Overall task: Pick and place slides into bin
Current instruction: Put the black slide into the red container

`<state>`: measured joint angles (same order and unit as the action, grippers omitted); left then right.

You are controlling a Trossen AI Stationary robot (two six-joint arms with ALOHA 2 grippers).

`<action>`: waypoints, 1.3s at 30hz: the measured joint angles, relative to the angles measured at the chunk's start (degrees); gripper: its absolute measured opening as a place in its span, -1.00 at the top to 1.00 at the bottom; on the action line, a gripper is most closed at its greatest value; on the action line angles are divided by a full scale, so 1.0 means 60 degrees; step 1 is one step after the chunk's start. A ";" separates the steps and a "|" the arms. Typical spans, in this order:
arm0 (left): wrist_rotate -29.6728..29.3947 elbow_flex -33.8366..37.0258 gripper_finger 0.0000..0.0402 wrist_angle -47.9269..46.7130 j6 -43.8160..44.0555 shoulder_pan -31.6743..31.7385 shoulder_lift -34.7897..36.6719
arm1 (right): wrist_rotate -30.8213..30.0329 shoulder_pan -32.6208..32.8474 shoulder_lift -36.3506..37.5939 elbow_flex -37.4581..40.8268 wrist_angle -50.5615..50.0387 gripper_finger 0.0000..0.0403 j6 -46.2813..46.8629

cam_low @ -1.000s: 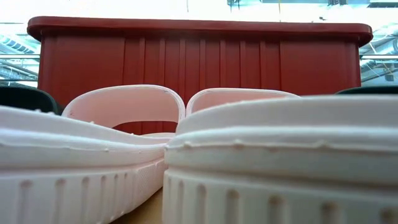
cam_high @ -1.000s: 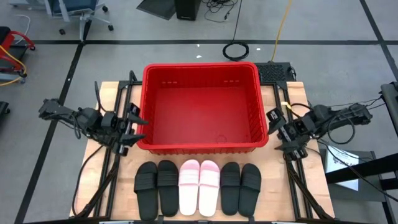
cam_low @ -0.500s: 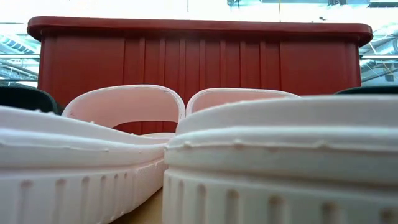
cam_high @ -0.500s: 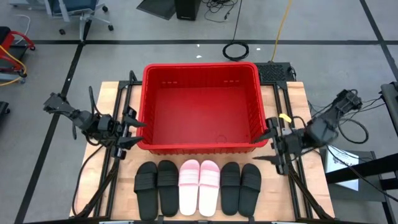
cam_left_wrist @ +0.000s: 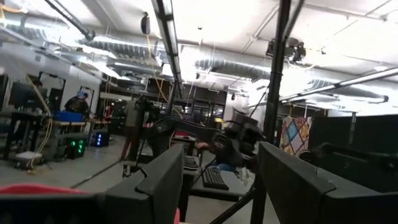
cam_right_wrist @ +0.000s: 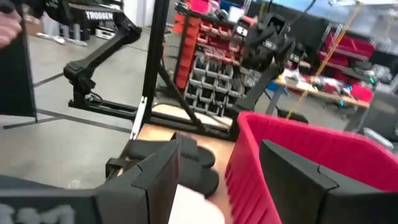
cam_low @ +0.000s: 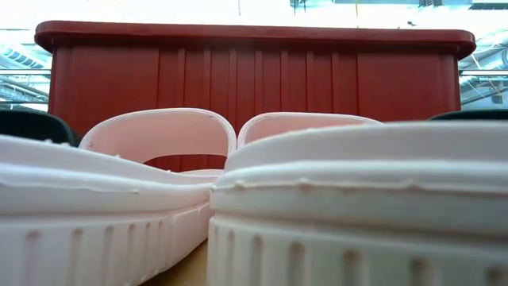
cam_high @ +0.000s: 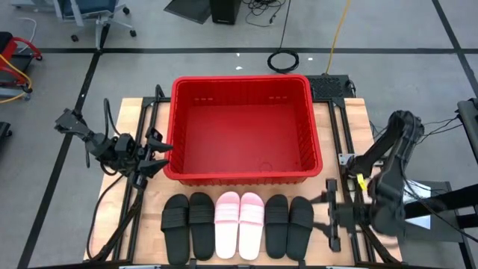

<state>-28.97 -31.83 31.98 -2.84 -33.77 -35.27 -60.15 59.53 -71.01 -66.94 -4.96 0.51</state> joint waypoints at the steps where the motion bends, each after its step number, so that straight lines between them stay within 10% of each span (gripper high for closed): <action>1: -0.0026 0.0000 -0.06 0.0000 0.0080 -0.0031 0.0000 | -0.0180 0.0117 -0.0214 0.0000 0.0028 -0.04 0.0263; 13: -0.0515 0.0002 -0.06 0.0062 0.0307 -0.0403 0.0015 | -0.0463 0.0284 -0.2720 -0.2636 -0.0615 -0.04 0.1186; 23: -0.1477 -0.0155 -0.06 -0.1009 -0.0031 -0.0424 0.0400 | -0.0886 -0.0647 -0.2525 -0.4468 -0.4175 -0.04 0.2150; 29: -0.2830 -0.1907 -0.06 -0.4533 -0.0063 -0.0420 0.0628 | 0.2661 -0.2327 -0.2262 -0.5639 -0.7864 -0.04 0.4514; 39: -0.3027 -0.5373 -0.06 -0.5564 0.0008 -0.0423 -0.0385 | 0.6459 -0.4194 -0.2268 -0.7554 -0.8431 -0.04 0.2853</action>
<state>-47.13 -64.07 -1.40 -2.80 -36.31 -37.58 -21.39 34.37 -84.62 -112.26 -55.54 17.63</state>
